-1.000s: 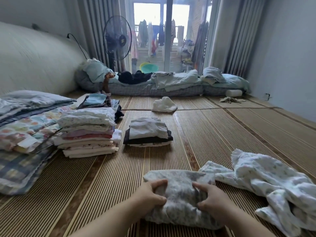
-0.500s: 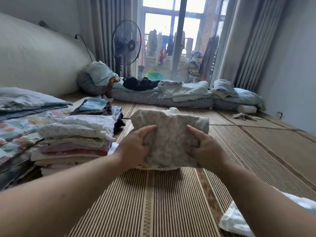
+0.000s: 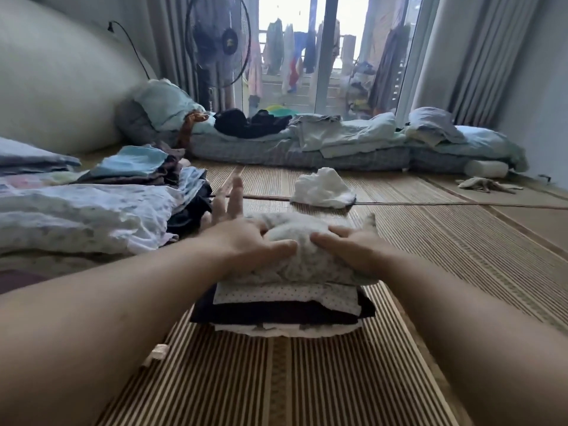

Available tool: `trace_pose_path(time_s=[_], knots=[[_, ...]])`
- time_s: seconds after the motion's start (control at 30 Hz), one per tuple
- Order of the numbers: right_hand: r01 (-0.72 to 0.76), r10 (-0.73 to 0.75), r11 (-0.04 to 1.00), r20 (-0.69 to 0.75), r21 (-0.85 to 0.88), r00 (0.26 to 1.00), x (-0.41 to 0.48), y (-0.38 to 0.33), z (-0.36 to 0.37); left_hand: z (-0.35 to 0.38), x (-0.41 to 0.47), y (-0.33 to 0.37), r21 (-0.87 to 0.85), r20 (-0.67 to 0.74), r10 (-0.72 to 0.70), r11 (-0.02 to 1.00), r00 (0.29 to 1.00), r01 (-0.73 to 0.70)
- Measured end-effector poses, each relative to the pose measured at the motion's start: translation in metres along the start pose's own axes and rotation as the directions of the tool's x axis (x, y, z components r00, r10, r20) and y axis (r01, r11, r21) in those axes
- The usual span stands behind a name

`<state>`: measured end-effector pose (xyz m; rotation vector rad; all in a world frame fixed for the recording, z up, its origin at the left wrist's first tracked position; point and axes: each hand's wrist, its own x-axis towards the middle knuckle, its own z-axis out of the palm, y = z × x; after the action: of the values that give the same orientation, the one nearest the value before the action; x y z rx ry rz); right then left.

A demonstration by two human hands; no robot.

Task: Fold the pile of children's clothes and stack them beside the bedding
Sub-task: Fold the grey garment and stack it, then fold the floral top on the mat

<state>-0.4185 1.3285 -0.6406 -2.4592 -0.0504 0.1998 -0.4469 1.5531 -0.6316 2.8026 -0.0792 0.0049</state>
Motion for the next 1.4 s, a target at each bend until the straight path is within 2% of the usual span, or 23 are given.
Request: trace_pose_path(time_s=[0.1,0.13,0.23,0.33,0.43,0.57,0.7,0.8,0.9,1.03,1.17,1.27,1.4], knots=[[0.010,-0.010,0.963,0.003,-0.268,1.000,0.001,0.002,0.004,0.007,0.013,0.003,0.252,0.033,0.076,0.964,0.997,-0.082],[0.010,-0.005,0.948,0.015,-0.318,1.000,0.003,0.002,0.008,0.011,0.014,0.003,0.271,0.080,0.081,0.957,0.994,-0.100],[-0.002,0.012,0.925,0.025,-0.380,1.000,0.004,-0.004,0.019,0.015,0.011,-0.001,0.117,0.215,0.051,0.990,0.975,-0.078],[0.020,-0.053,0.944,-0.092,-0.328,0.994,-0.008,-0.014,0.015,0.003,0.004,-0.003,0.169,0.142,0.034,0.984,0.989,-0.058],[0.104,-0.172,0.948,-0.210,-0.300,0.962,-0.039,-0.016,0.002,-0.006,-0.019,0.006,0.277,0.019,0.117,0.954,0.993,-0.118],[0.205,-0.290,0.911,-0.205,-0.357,0.935,-0.104,-0.005,-0.012,-0.007,-0.073,0.039,0.241,0.015,0.217,0.946,0.976,-0.214],[0.209,-0.312,0.864,-0.160,-0.459,0.937,-0.200,0.018,-0.022,0.004,-0.152,0.085,0.220,-0.002,0.346,0.916,0.938,-0.337],[0.156,-0.248,0.867,-0.139,-0.473,0.959,-0.283,0.046,-0.034,0.021,-0.224,0.125,0.128,-0.008,0.392,0.913,0.920,-0.388],[0.045,-0.118,0.903,-0.146,-0.427,0.982,-0.354,0.078,-0.048,0.041,-0.281,0.167,0.040,0.017,0.409,0.911,0.912,-0.410],[-0.127,0.064,0.929,-0.189,-0.347,0.980,-0.425,0.128,-0.066,0.065,-0.330,0.222,0.028,0.086,0.496,0.866,0.864,-0.500],[-0.272,0.219,0.939,-0.246,-0.211,0.944,-0.458,0.181,-0.083,0.088,-0.346,0.272,0.063,0.172,0.589,0.794,0.790,-0.605],[-0.337,0.273,0.921,-0.294,-0.195,0.916,-0.462,0.213,-0.093,0.105,-0.339,0.300,0.100,0.229,0.628,0.745,0.743,-0.660],[-0.389,0.354,0.920,-0.338,-0.041,0.872,-0.445,0.245,-0.106,0.129,-0.319,0.328,0.060,0.259,0.597,0.774,0.759,-0.630]])
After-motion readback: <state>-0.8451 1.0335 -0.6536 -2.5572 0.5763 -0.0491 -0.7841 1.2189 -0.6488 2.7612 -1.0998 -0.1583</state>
